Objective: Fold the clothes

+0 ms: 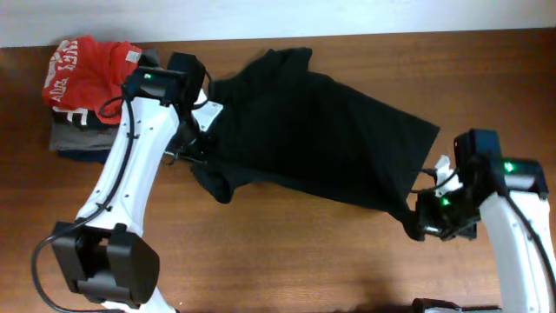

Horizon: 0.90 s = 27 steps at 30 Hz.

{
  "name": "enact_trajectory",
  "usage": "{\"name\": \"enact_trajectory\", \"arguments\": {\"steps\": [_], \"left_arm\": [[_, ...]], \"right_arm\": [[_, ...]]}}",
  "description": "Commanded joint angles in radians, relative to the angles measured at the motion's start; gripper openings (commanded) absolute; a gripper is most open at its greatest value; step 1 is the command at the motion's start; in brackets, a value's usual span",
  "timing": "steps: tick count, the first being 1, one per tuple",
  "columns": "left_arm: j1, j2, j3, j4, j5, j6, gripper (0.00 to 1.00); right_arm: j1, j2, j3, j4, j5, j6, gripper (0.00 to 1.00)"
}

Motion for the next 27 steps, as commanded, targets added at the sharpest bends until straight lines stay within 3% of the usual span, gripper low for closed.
{"name": "enact_trajectory", "arguments": {"steps": [1,10,17,27], "left_arm": [[0.032,-0.015,-0.002,0.035,-0.015,-0.009,0.01],[0.052,0.012,-0.003,0.167,-0.011,-0.049,0.00],[0.079,0.013,0.084,0.463,-0.018,-0.124,0.01],[0.158,0.013,0.599,0.263,-0.035,-0.137,0.01]], "right_arm": [[-0.009,-0.082,-0.007,-0.011,-0.017,0.133,0.04],[-0.006,-0.090,-0.009,0.045,-0.023,0.195,0.04],[-0.006,-0.011,0.047,0.420,-0.016,0.092,0.04],[-0.008,0.291,0.586,0.604,0.036,-0.141,0.04]]}}
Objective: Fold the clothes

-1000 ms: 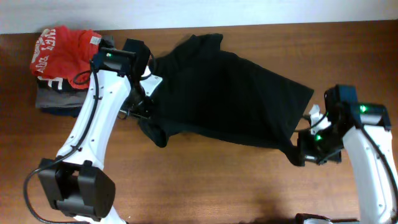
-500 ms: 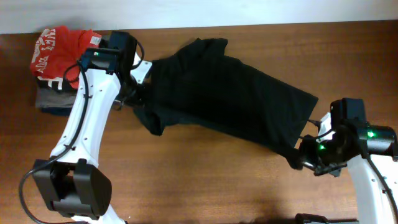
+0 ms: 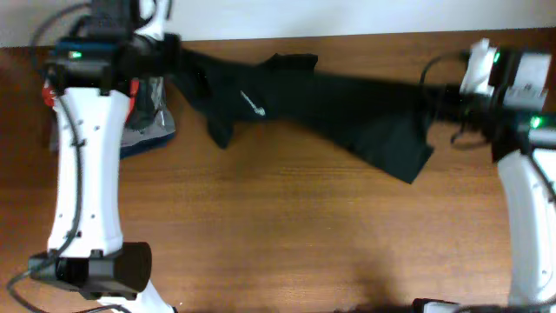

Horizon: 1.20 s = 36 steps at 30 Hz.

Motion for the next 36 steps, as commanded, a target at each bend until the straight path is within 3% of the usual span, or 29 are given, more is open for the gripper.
{"name": "enact_trajectory", "arguments": {"steps": [1,4,8,15,26,36], "left_arm": [[0.044,-0.017,0.186,-0.040,-0.039,-0.018,0.00],[0.044,-0.017,0.265,-0.058,-0.088,-0.017,0.01],[0.044,-0.017,0.282,-0.066,-0.092,-0.003,0.01],[0.045,-0.017,0.283,-0.071,-0.248,0.000,0.01],[0.076,-0.017,0.323,0.323,-0.323,0.069,0.00],[0.076,-0.034,0.570,0.273,-0.349,0.119,0.00]], "right_arm": [[-0.008,0.164,0.312,0.023,0.039,-0.127,0.04],[-0.008,0.319,0.611,-0.025,0.036,-0.145,0.04],[-0.008,0.413,0.781,-0.095,0.036,-0.170,0.04],[-0.008,0.456,0.799,-0.173,0.025,-0.202,0.04],[-0.008,0.454,0.887,-0.039,0.017,-0.211,0.04],[-0.006,0.453,1.052,-0.164,0.013,-0.211,0.04]]}}
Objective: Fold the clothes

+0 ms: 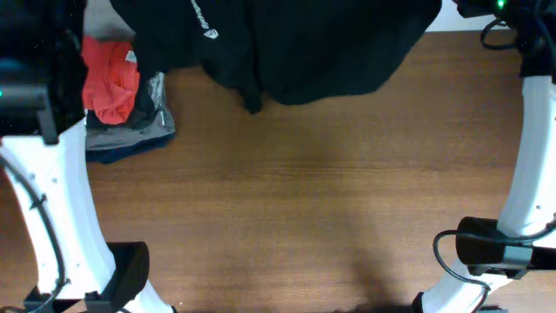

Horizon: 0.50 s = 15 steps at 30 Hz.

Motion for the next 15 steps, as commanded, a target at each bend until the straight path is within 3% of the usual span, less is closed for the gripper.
{"name": "enact_trajectory", "arguments": {"steps": [1,8,15], "left_arm": [[0.040,-0.040,0.104,-0.021,-0.122,0.029,0.00],[0.030,-0.130,0.128,-0.118,-0.119,0.028,0.00],[0.031,-0.112,0.111,-0.156,-0.106,0.028,0.00]], "right_arm": [[-0.022,-0.005,0.106,-0.069,0.077,0.007,0.04],[-0.022,-0.050,0.233,-0.254,0.077,0.007,0.04],[-0.022,-0.046,0.230,-0.308,0.077,0.007,0.04]]}}
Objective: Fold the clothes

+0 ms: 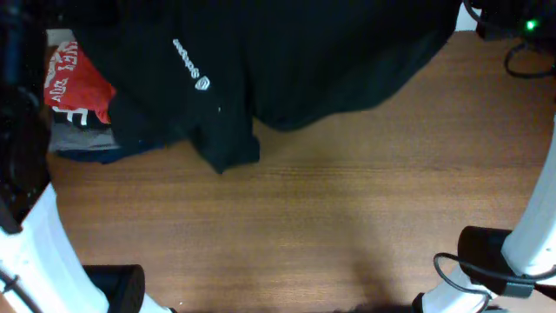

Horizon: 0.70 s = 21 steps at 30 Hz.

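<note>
A black shirt (pixel 304 61) with a small white logo (pixel 191 71) hangs spread in the air across the top of the overhead view, close under the camera. One corner droops lowest at the left of centre (pixel 228 156). The cloth is stretched between my two arms. My right wrist (pixel 512 24) with its green light shows at the shirt's top right corner. My left arm (pixel 22 217) rises along the left edge. The fingers of both grippers are hidden by the cloth or lie beyond the frame.
A pile of folded clothes (pixel 74 96) with a red printed shirt on top lies at the table's back left, partly covered by the hanging shirt. The brown wooden table (pixel 330 226) spreads below. My right arm's base (pixel 486 256) stands at the front right.
The lifted shirt now hangs lower and further left in view. Its drooping corner and white logo have both dropped, and it covers the right side of the folded pile.
The black shirt lay crumpled on the table with a gripper at each end. Then it was stretched between the arms near the table's back edge. Then it was raised high toward the camera, and now it hangs wide and lower over the back of the table.
</note>
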{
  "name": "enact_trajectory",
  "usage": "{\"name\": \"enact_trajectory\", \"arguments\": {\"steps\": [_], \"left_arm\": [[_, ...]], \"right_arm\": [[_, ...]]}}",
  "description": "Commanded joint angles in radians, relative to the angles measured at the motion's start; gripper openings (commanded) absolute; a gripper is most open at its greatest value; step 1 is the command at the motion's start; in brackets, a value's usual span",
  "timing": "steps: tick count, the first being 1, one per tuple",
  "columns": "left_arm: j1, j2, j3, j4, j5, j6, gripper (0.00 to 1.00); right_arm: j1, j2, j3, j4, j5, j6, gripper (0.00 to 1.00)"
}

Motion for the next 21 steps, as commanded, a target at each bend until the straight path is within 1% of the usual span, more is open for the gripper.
{"name": "enact_trajectory", "arguments": {"steps": [1,6,10,13,15,18,21], "left_arm": [[0.031,0.012,0.001,0.016,-0.074,0.009,0.00],[0.031,0.085,-0.005,0.082,-0.040,0.006,0.00],[0.031,0.178,-0.005,0.196,-0.039,0.005,0.00],[0.031,0.254,-0.005,0.319,-0.040,0.007,0.00],[0.034,0.277,-0.005,0.362,-0.040,0.010,0.00],[0.038,0.293,-0.005,0.376,-0.040,0.010,0.00],[0.040,0.293,-0.005,0.311,-0.040,0.025,0.00]], "right_arm": [[-0.022,0.013,0.012,0.007,0.081,0.007,0.04],[-0.022,0.070,0.012,0.090,0.081,0.007,0.04],[-0.022,0.145,0.012,0.207,0.076,0.006,0.04],[-0.022,0.214,0.012,0.345,0.032,0.003,0.04],[-0.022,0.233,0.012,0.396,0.010,0.003,0.04],[-0.022,0.255,0.012,0.449,-0.013,0.003,0.04],[-0.022,0.265,0.012,0.401,-0.013,0.003,0.04]]}}
